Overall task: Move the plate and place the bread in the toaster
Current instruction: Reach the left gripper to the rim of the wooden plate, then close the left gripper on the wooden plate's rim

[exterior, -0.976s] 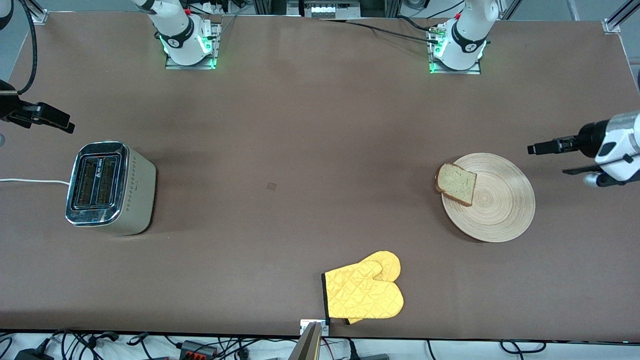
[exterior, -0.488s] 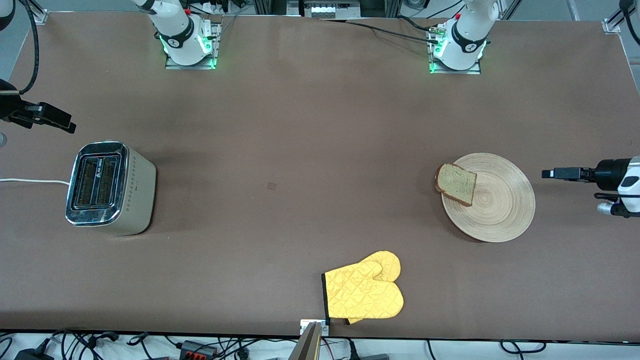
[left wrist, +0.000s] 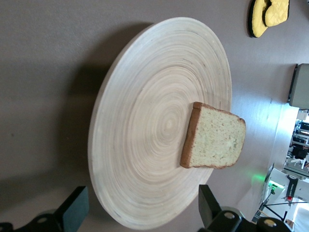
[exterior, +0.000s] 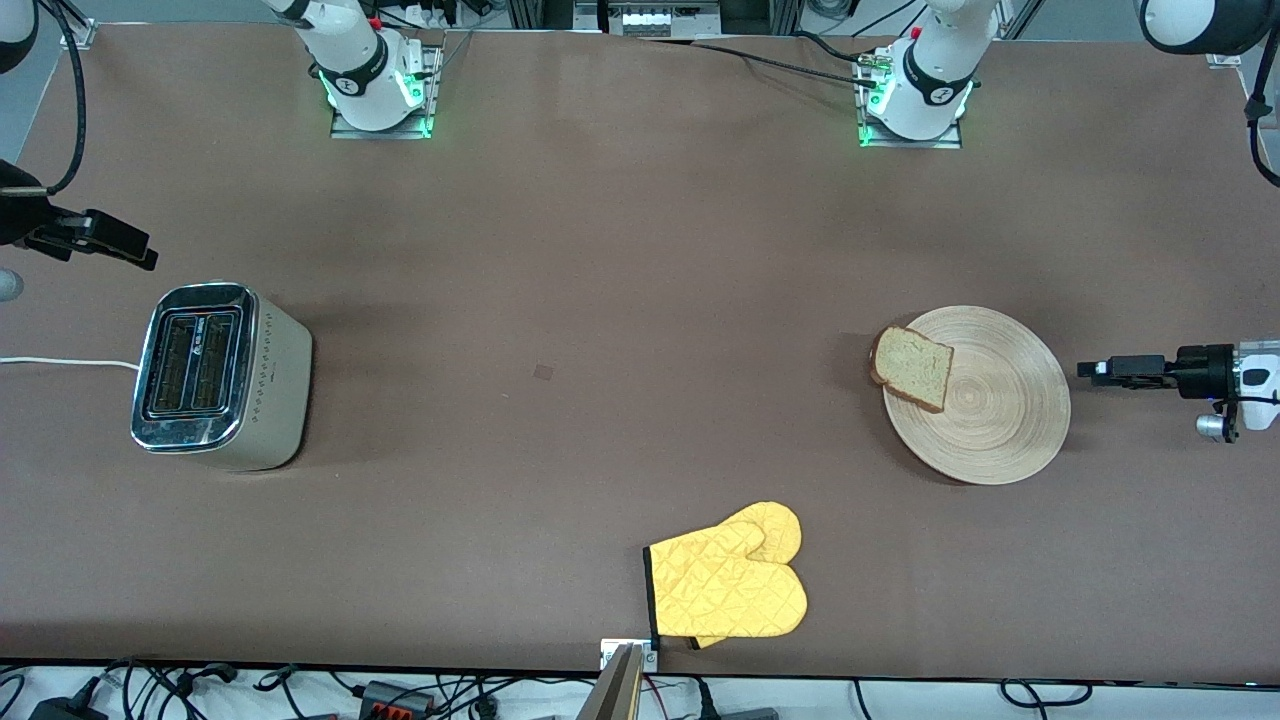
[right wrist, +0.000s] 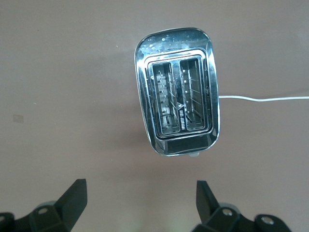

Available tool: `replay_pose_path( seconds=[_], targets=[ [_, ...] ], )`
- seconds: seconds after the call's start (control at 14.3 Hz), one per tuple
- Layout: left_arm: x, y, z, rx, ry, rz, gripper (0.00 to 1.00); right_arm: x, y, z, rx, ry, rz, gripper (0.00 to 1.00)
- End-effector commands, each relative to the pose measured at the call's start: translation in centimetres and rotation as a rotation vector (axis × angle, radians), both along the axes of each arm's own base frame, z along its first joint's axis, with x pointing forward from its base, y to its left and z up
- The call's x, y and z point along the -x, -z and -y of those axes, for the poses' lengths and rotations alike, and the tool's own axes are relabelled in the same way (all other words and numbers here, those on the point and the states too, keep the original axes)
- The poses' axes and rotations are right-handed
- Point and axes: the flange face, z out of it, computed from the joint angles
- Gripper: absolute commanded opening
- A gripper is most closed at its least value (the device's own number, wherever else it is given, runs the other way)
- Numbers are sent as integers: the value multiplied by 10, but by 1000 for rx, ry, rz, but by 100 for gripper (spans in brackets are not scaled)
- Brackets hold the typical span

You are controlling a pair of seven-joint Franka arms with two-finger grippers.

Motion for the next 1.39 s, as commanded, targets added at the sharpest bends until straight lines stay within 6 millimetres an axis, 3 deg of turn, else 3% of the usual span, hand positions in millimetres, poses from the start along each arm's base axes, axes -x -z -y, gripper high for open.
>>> replay_pose_path(
  seconds=[0.0, 0.28, 0.56, 0.84, 1.12, 1.32],
  targets=[
    [-3, 28, -18, 54, -32, 107, 100, -6, -6, -15, 5, -5, 9, 100],
    [5, 63, -18, 108, -35, 126, 100, -6, -6, -13, 3, -5, 7, 100],
    [8, 78, -14, 162, -87, 123, 79, -6, -5, -15, 1, -2, 8, 100],
    [6, 77, -12, 161, -86, 121, 45, -19, 7, -18, -24, 1, 13, 100],
    [10, 84, -11, 160, -76, 111, 37, -19, 6, -18, -26, 1, 10, 100],
    [11, 84, -13, 160, -77, 110, 24, -19, 6, -16, -24, 7, 8, 100]
  ],
)
